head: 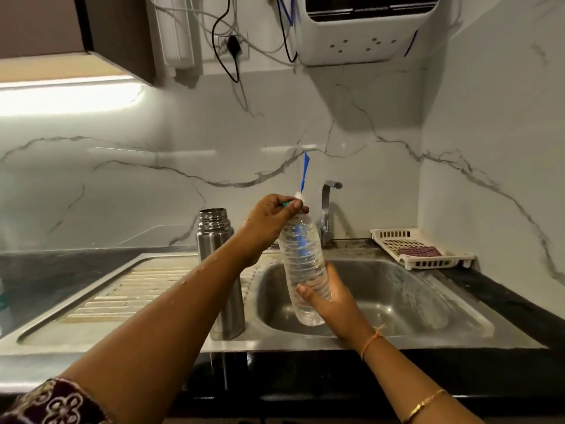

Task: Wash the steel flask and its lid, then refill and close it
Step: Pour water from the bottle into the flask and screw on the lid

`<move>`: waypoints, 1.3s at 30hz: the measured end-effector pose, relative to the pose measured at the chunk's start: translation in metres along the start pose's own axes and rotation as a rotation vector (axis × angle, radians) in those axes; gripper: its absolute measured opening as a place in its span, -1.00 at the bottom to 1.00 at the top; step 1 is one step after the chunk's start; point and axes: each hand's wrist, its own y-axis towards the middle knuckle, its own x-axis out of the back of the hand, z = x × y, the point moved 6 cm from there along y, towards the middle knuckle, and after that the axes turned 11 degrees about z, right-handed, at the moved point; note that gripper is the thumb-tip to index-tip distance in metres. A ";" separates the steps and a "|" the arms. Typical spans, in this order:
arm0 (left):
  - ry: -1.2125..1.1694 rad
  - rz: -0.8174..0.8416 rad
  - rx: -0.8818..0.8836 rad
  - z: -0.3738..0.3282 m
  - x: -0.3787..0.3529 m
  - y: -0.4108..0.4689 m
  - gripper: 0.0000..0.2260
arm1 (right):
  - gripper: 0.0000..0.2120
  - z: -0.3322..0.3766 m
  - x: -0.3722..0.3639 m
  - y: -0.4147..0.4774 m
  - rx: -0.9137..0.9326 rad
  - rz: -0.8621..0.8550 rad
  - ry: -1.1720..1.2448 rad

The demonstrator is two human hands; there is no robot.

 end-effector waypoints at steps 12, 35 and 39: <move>-0.256 -0.023 0.015 0.037 -0.029 0.024 -0.78 | -0.62 -0.030 0.012 0.001 -0.072 -0.124 -0.111; -0.282 -0.357 0.023 0.037 -0.023 0.028 -0.68 | -0.60 -0.037 0.018 0.000 -0.088 -0.193 -0.099; -0.098 -0.477 -0.006 0.029 -0.011 0.012 -0.74 | -0.61 -0.039 0.018 0.000 -0.105 -0.201 -0.098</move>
